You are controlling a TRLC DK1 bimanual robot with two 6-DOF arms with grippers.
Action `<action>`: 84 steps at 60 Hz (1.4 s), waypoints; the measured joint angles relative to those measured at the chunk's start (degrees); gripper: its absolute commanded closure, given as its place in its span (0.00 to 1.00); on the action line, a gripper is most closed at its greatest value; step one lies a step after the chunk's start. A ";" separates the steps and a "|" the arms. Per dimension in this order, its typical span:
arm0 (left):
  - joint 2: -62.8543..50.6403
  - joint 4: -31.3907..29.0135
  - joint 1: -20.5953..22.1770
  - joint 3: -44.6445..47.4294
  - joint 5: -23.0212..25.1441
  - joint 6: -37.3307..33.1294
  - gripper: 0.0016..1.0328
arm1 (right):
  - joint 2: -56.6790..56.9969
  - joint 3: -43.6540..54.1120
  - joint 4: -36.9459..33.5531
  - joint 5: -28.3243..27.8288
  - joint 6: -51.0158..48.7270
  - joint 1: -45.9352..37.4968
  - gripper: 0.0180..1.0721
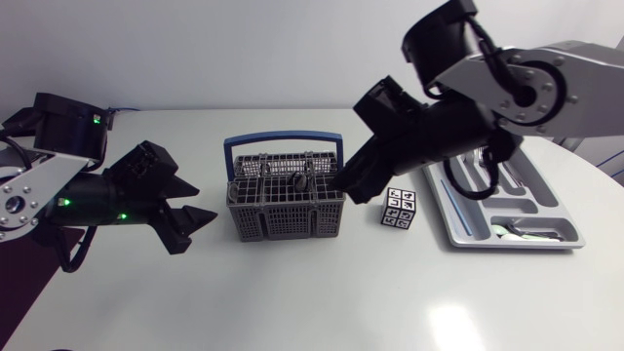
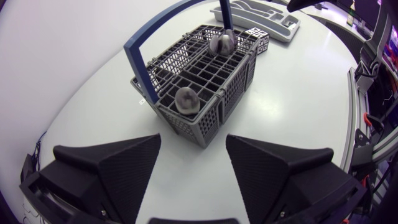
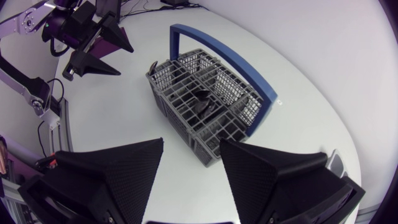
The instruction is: Transfer all utensils from the basket to the drawer tray.
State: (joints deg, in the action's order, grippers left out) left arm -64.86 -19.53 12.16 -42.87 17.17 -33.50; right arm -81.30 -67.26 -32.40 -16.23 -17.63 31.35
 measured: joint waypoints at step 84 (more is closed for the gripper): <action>-7.45 25.33 -8.63 10.49 17.16 -4.31 0.29 | -35.54 -29.77 4.24 -3.45 24.13 12.26 0.55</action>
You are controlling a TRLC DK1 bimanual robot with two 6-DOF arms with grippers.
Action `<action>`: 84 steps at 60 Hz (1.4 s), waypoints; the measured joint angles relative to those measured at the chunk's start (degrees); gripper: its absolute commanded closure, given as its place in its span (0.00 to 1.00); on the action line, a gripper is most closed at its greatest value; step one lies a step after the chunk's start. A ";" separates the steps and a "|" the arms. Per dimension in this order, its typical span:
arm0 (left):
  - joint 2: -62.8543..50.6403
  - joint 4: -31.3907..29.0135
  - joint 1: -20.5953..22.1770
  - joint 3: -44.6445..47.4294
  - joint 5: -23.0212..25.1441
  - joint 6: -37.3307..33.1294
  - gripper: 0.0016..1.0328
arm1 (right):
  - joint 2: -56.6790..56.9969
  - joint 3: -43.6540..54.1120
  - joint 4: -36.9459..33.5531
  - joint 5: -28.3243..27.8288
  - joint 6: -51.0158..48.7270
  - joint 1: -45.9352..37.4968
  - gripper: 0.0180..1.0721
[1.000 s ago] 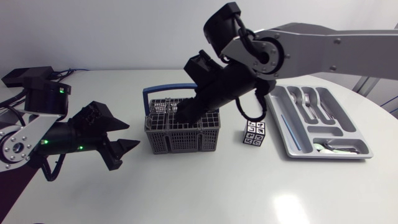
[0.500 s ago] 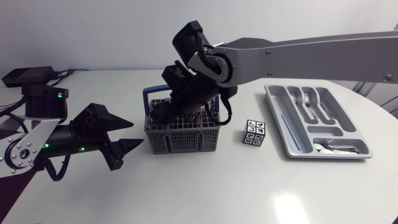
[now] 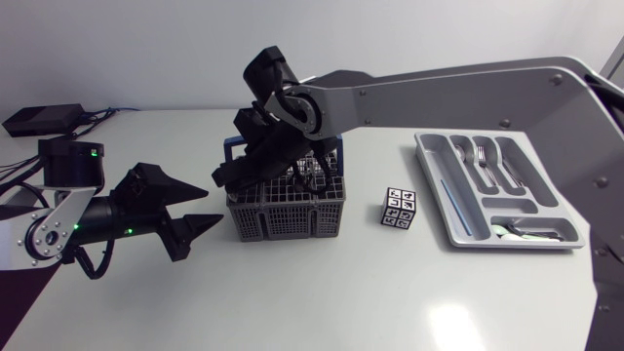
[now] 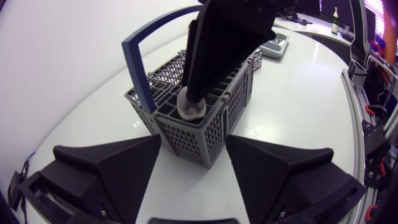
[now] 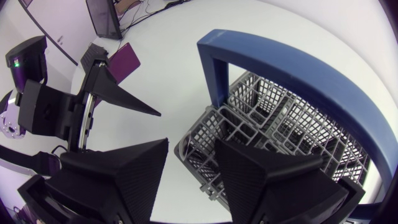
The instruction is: Transfer all utensils from the basket to the drawer tray.
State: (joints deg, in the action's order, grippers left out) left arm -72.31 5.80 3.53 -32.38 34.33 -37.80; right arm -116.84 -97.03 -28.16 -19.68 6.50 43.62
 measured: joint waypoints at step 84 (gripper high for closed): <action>0.31 0.02 -0.35 1.92 2.73 0.11 0.29 | 5.88 -2.10 -6.25 -12.98 1.07 -1.53 0.93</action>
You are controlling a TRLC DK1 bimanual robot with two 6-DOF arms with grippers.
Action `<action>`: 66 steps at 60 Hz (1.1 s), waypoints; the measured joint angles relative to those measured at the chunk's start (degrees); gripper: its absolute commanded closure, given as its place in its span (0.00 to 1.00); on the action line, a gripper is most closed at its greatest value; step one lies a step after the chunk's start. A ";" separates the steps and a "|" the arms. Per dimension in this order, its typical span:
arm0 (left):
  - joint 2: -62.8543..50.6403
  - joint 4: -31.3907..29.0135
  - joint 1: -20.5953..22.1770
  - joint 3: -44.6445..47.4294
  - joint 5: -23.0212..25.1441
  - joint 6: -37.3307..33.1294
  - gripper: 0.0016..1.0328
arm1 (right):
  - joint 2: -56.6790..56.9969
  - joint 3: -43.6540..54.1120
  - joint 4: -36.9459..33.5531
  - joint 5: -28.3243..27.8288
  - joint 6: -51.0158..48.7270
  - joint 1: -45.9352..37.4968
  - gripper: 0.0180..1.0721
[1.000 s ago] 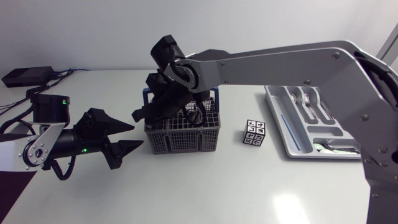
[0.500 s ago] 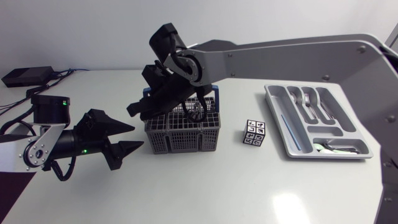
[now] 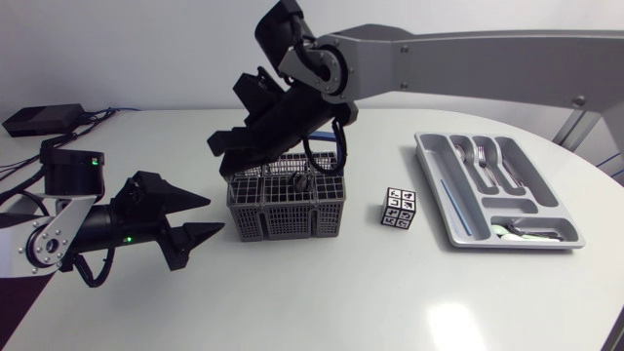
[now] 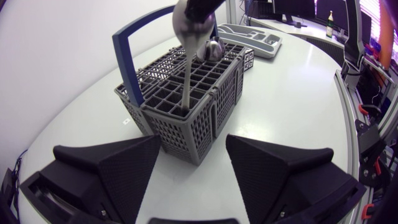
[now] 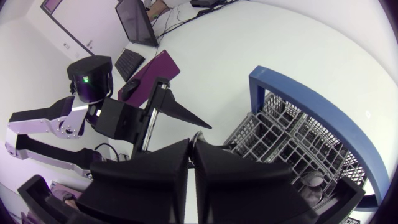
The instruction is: Transfer all utensils from the basket to the drawer tray.
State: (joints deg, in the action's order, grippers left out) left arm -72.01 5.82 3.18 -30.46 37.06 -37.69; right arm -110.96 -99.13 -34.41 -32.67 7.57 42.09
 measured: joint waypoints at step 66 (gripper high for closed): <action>4.04 -12.87 21.51 -15.08 -19.85 11.23 0.30 | 29.14 21.79 -19.28 0.90 -18.93 -42.60 0.93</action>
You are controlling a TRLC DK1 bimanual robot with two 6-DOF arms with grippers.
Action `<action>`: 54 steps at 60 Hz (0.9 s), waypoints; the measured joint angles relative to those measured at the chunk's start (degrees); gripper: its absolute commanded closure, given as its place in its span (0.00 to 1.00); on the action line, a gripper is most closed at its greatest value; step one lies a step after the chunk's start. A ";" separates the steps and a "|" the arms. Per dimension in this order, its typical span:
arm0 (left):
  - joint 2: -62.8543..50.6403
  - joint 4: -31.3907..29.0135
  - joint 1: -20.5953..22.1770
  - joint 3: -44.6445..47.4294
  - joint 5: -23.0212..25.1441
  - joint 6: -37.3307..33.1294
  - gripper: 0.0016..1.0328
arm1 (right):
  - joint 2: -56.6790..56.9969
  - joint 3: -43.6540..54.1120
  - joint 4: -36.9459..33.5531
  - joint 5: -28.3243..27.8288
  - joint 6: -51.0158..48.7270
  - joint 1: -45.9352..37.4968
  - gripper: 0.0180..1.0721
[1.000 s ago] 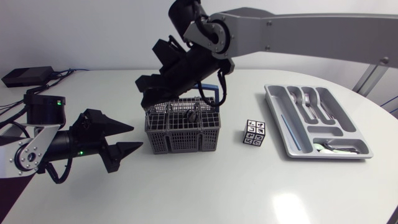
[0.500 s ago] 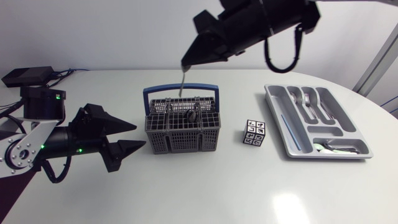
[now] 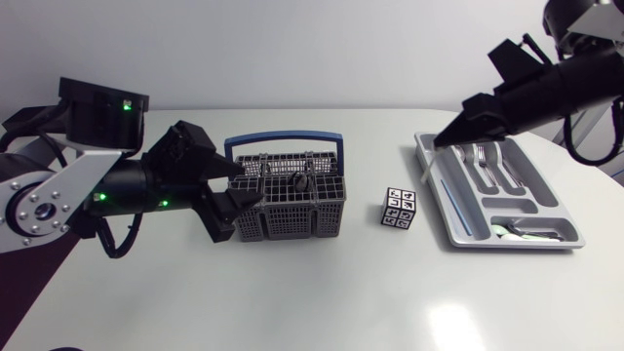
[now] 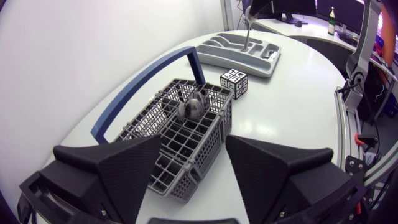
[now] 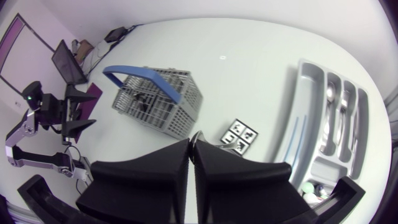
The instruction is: Transfer all utensils from the basket to the drawer tray.
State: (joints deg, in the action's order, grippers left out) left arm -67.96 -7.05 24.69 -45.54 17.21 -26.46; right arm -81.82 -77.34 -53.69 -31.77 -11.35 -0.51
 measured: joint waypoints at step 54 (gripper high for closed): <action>-10.97 -0.79 6.97 -7.23 -11.37 4.04 0.31 | -5.97 22.40 29.99 27.02 -18.95 -27.74 0.91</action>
State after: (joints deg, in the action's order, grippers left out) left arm -78.94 -7.84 31.66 -52.77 5.85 -22.41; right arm -87.79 -54.94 -23.70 -4.75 -30.30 -28.25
